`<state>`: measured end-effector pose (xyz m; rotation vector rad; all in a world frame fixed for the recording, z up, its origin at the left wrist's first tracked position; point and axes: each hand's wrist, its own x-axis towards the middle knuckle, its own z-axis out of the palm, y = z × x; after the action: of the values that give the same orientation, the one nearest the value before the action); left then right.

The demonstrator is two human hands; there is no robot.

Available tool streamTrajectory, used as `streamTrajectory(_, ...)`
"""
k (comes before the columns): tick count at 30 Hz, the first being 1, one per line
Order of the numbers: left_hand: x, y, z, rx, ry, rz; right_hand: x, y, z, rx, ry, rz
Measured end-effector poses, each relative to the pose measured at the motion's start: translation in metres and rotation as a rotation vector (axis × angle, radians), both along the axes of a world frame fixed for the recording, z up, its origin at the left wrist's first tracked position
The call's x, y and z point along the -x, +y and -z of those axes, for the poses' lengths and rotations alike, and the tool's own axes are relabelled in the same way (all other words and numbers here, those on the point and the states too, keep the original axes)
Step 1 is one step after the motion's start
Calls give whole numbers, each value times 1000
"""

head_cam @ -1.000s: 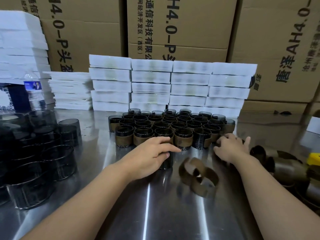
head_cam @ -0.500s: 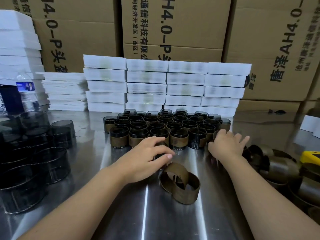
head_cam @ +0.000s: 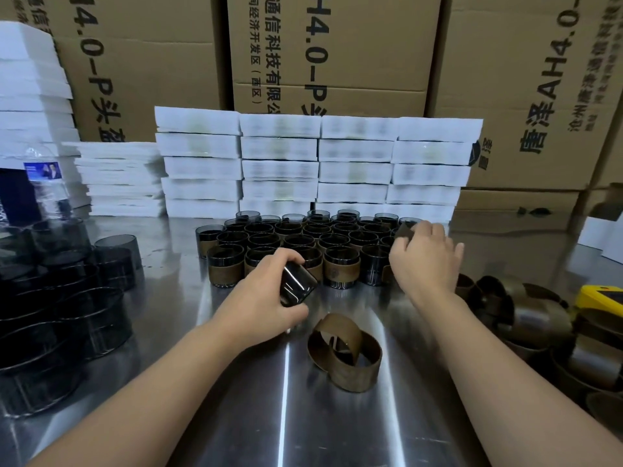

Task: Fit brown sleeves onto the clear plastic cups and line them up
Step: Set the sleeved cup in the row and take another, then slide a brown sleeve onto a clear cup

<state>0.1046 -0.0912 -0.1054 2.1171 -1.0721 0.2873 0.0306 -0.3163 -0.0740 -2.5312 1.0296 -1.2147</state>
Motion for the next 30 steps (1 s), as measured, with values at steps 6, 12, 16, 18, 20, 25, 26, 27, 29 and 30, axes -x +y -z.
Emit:
streamTrajectory(6,-3,-3,2,321,204,7,3,33,-14,-120,-351,-285)
streamTrajectory(12,-5,-12,5,691,847,149,3,91,-9,20,-426,-608)
streamTrajectory(16,-2,-9,-1,738,1073,303,3,109,-1,70,-441,-781)
streamTrajectory(18,0,-7,-3,728,1110,347,3,110,1,79,-446,-838)
streamTrajectory(20,1,-5,-4,735,1178,387,4,110,3,75,-428,-877)
streamTrajectory(25,-2,-4,-4,772,1248,409,5,106,4,64,-318,-881)
streamTrajectory(26,-3,-4,-5,768,1242,410,4,106,3,64,-313,-879)
streamTrajectory(27,-3,-4,-4,760,1234,413,4,105,2,64,-306,-882)
streamTrajectory(29,-2,-4,-4,742,1222,410,4,105,2,65,-275,-911)
streamTrajectory(30,-2,-4,-4,731,1222,398,4,105,2,64,-255,-931)
